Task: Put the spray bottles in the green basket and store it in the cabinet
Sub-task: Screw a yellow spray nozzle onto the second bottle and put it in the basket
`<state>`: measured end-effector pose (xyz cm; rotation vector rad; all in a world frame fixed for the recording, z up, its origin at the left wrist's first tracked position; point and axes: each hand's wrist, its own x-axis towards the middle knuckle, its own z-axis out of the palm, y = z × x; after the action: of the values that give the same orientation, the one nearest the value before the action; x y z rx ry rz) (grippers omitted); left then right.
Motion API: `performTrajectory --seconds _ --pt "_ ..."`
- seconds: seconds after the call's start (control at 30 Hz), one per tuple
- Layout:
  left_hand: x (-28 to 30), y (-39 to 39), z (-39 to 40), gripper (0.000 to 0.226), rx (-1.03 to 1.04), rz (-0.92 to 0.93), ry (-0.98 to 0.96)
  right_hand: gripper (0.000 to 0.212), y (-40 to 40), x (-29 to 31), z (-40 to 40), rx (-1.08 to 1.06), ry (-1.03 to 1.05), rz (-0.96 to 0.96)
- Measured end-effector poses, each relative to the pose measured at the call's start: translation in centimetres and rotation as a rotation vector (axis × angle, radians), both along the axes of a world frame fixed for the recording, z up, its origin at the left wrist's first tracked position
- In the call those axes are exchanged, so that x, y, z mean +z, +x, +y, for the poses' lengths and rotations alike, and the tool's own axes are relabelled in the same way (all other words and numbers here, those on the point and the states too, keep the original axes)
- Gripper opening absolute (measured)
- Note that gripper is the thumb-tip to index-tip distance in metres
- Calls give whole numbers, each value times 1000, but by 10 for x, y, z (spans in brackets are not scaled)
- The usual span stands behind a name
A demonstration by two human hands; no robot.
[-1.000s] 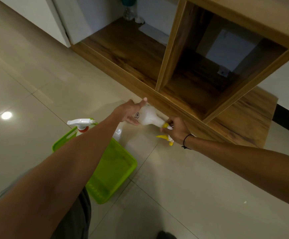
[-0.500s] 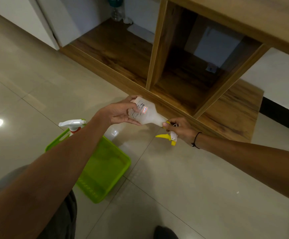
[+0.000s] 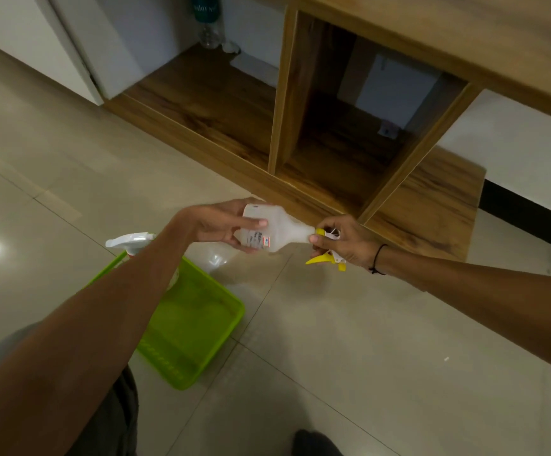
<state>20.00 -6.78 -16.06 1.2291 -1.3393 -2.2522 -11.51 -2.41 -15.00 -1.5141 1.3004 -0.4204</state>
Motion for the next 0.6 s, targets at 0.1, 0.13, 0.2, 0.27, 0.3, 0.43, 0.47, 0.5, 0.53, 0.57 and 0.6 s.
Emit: performTrajectory --seconds 0.1,0.13,0.2,0.27,0.3,0.43,0.47,0.5,0.53,0.57,0.6 --pt "17 -3 -1 71 -287 -270 -200 22 -1 8 -1 102 -115 137" --pt "19 -6 -1 70 -355 -360 -287 20 1 11 -1 126 -156 166" --pt "18 -14 -1 78 -412 -506 -502 19 5 17 -3 138 -218 186" --pt "11 -23 2 96 -356 -612 -750 25 7 22 -6 101 -239 184" --pt "6 -27 5 103 -299 -639 -868 30 7 24 -7 70 -210 168" --pt "-10 -31 11 113 -167 -590 -1031 35 4 26 -5 -31 -51 63" --pt "-9 -31 11 113 -145 -547 -984 34 3 26 -4 -13 -86 91" --pt "-5 -30 9 113 -109 -507 -905 34 3 26 -4 4 -123 120" --pt "-1 -29 7 111 -54 -459 -786 33 3 27 -4 10 -155 141" --pt "5 -27 5 106 16 -404 -627 32 3 28 -4 10 -185 154" --pt "9 -26 2 96 89 -342 -440 31 4 29 -4 8 -223 168"
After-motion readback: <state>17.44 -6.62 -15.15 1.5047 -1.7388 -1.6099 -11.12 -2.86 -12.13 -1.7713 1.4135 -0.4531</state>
